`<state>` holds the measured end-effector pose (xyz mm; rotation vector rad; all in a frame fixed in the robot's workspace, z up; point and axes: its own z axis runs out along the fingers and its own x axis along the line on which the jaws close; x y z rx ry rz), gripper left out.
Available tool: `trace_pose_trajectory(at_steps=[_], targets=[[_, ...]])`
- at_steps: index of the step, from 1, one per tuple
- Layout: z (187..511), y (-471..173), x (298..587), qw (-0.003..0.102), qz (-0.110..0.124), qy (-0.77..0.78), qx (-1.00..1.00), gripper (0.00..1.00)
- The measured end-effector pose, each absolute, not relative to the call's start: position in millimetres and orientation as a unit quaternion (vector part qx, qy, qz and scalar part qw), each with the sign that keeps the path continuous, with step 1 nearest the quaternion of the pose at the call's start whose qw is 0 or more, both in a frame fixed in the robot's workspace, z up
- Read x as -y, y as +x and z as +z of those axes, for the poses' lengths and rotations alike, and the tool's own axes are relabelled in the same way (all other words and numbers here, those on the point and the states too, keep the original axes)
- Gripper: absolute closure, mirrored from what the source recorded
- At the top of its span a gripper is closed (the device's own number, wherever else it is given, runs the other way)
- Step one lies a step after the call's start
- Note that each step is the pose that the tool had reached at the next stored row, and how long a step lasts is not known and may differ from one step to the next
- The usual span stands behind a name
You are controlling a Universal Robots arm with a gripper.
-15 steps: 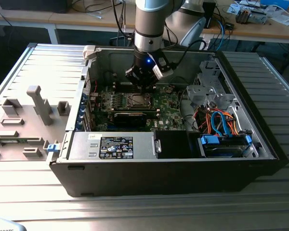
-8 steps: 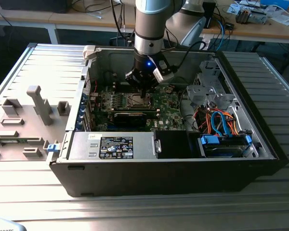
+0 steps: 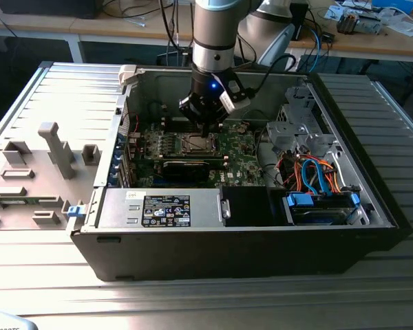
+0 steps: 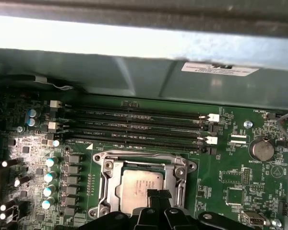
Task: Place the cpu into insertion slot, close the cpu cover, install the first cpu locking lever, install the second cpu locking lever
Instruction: 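Install the first cpu locking lever, then install the second cpu locking lever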
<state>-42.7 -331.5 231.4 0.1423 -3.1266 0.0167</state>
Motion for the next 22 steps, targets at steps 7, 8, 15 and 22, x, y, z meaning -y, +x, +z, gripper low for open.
trace_pose_trajectory(at_steps=[7,8,15,22], targets=[[237.3,-42.7,331.5,0.006,0.005,0.045,0.999,0.89],[237.3,-42.7,331.5,0.006,0.005,0.045,0.999,0.89],[237.4,-42.7,331.5,0.006,0.005,0.045,0.999,0.89],[236.9,-42.7,347.5,0.006,0.004,0.045,0.999,0.89]])
